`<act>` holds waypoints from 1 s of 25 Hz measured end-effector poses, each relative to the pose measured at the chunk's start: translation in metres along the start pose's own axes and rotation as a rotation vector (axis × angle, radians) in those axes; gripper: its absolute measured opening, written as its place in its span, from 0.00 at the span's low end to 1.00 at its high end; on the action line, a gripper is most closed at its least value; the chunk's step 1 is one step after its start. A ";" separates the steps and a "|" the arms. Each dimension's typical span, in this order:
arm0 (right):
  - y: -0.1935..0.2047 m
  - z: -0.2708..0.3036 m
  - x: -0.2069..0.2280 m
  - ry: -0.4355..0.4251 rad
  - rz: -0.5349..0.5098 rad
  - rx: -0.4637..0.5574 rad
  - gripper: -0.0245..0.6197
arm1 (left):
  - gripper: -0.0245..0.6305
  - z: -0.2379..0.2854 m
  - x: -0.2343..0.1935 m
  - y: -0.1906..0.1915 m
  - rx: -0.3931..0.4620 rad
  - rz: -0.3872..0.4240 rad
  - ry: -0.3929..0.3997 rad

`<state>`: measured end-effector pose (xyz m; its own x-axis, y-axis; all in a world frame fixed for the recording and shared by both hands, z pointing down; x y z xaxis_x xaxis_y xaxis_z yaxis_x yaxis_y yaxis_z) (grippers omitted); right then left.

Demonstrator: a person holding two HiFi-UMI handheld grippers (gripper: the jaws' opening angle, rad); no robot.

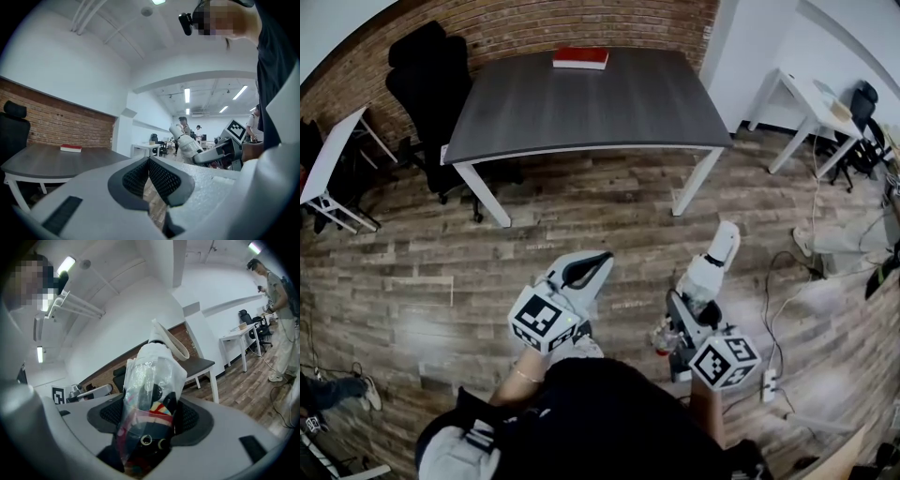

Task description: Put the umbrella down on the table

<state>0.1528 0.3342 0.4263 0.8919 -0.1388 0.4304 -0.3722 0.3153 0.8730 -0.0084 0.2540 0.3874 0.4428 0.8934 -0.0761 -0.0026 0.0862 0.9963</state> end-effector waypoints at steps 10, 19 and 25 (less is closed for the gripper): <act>-0.017 0.057 0.001 0.046 0.031 -0.023 0.49 | 0.03 0.016 -0.072 -0.001 0.003 -0.045 -0.002; -0.023 0.113 -0.007 0.043 0.028 -0.028 0.49 | 0.03 0.016 -0.128 -0.004 0.016 -0.040 -0.012; -0.026 0.158 -0.022 0.028 0.027 -0.029 0.49 | 0.03 0.006 -0.175 -0.004 0.016 -0.047 -0.039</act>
<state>0.1024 0.1806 0.4300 0.8885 -0.1042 0.4469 -0.3891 0.3454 0.8540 -0.0808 0.0945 0.3971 0.4768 0.8706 -0.1216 0.0333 0.1203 0.9922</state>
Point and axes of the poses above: the fingertips, and each gripper's own axes: z forward along the fingers, x to its right, y out of its underside, the point moved 2 cm from there along -z, backward along the fingers, and after that the axes turned 1 degree about -z, right-handed, at the moved point
